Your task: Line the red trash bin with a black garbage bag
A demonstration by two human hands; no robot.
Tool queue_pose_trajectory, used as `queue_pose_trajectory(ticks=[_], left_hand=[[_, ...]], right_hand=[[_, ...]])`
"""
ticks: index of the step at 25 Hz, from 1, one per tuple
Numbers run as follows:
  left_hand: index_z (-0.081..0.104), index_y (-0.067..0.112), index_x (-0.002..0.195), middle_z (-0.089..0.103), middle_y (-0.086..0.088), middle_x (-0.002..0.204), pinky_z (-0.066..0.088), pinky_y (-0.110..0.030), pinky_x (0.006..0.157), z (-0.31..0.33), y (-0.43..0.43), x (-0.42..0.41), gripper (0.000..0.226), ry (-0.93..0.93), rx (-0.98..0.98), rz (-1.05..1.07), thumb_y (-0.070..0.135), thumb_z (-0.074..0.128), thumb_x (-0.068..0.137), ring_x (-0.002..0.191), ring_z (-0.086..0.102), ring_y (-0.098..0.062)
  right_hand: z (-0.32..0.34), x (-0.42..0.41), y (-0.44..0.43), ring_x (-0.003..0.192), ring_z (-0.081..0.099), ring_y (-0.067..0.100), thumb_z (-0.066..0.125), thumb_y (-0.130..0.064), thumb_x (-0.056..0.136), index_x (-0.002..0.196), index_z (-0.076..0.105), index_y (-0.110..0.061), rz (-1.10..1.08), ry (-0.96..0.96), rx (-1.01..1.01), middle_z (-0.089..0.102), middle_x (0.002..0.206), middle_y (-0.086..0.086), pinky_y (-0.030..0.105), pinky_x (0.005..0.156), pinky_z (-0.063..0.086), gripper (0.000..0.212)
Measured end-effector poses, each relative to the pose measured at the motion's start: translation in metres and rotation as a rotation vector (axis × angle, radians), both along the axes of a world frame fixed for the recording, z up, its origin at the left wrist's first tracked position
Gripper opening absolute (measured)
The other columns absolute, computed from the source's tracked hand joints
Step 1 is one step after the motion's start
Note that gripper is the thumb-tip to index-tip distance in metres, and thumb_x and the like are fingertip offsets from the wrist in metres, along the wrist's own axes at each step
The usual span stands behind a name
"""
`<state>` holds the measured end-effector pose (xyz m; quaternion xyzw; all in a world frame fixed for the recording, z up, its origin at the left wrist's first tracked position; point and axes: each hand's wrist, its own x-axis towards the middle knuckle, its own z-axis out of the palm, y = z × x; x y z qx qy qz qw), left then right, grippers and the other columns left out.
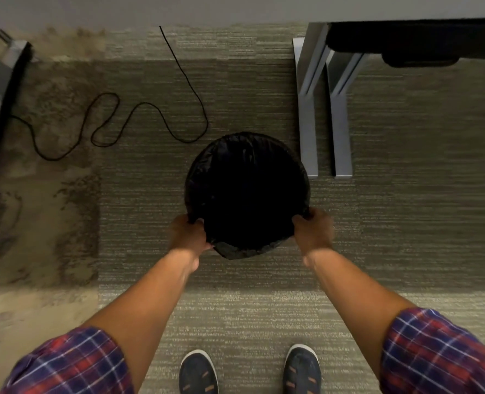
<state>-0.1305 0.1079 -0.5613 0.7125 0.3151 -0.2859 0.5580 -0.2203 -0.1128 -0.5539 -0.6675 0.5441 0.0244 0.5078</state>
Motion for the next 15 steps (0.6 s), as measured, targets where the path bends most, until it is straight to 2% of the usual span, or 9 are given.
queue_pose_trajectory(ticks=[3,6,9,10,11,12,13,15], left_hand=[[0.068,0.012,0.124,0.077,-0.008,0.105,0.065,-0.044,0.072,-0.004,0.001,0.003,0.028,0.021,-0.08,0.0,0.003,0.047,0.11,0.096,0.076,-0.028],[0.066,0.01,0.129,0.075,-0.003,0.104,0.062,-0.041,0.069,-0.003,0.001,0.001,0.027,0.049,-0.118,-0.014,0.004,0.046,0.111,0.091,0.073,-0.02],[0.066,0.012,0.12,0.074,-0.005,0.107,0.059,-0.039,0.065,-0.004,0.005,-0.005,0.018,0.06,-0.107,-0.011,0.01,0.05,0.111,0.085,0.072,-0.02],[0.066,0.014,0.118,0.074,-0.009,0.115,0.059,-0.039,0.065,-0.004,0.006,-0.005,0.016,0.069,-0.068,-0.03,0.017,0.053,0.111,0.088,0.072,-0.022],[0.065,0.014,0.123,0.073,-0.012,0.123,0.058,-0.039,0.066,-0.004,0.007,-0.004,0.02,0.071,-0.023,-0.06,0.026,0.056,0.11,0.093,0.073,-0.025],[0.062,0.013,0.134,0.07,-0.015,0.134,0.059,-0.04,0.07,-0.002,0.009,-0.004,0.036,0.077,0.066,-0.12,0.036,0.06,0.107,0.103,0.072,-0.031],[0.054,0.01,0.149,0.064,-0.017,0.145,0.059,-0.043,0.079,-0.005,0.013,-0.006,0.056,0.058,0.161,-0.175,0.044,0.062,0.105,0.116,0.069,-0.037],[0.032,0.004,0.165,0.046,-0.02,0.165,0.053,-0.049,0.105,0.01,0.016,-0.014,0.086,0.028,0.348,-0.317,0.055,0.061,0.102,0.143,0.054,-0.044]], right_hand=[[-0.01,0.004,-0.005,0.069,0.074,0.025,0.061,-0.006,0.082,0.083,0.076,-0.012,0.014,0.006,0.032,0.079,0.077,0.008,0.034,0.054,0.056,0.017],[-0.017,0.001,-0.006,0.066,0.067,0.025,0.061,-0.003,0.082,0.082,0.072,-0.008,0.001,0.018,0.038,0.073,0.074,0.007,0.032,0.052,0.05,0.012],[-0.017,-0.005,-0.005,0.073,0.067,0.025,0.062,-0.008,0.09,0.091,0.07,-0.006,0.003,0.007,0.052,0.072,0.079,0.006,0.029,0.051,0.048,0.008],[-0.011,-0.006,-0.003,0.082,0.07,0.028,0.063,-0.013,0.093,0.103,0.07,-0.006,0.019,0.03,0.027,0.076,0.09,0.009,0.031,0.057,0.053,0.015],[-0.009,-0.006,-0.003,0.098,0.073,0.034,0.064,-0.019,0.096,0.122,0.066,-0.005,0.055,0.058,-0.023,0.077,0.111,0.015,0.037,0.07,0.059,0.03],[-0.003,-0.007,-0.002,0.117,0.069,0.04,0.064,-0.024,0.099,0.142,0.055,-0.004,0.117,0.127,-0.087,0.07,0.133,0.02,0.044,0.089,0.06,0.048],[-0.002,-0.011,-0.002,0.133,0.059,0.044,0.062,-0.028,0.102,0.154,0.041,-0.003,0.187,0.166,-0.154,0.058,0.149,0.023,0.049,0.104,0.053,0.062],[0.014,-0.016,0.003,0.153,0.038,0.043,0.054,-0.039,0.106,0.164,0.02,-0.003,0.364,0.247,-0.26,0.034,0.168,0.023,0.051,0.12,0.037,0.076]])
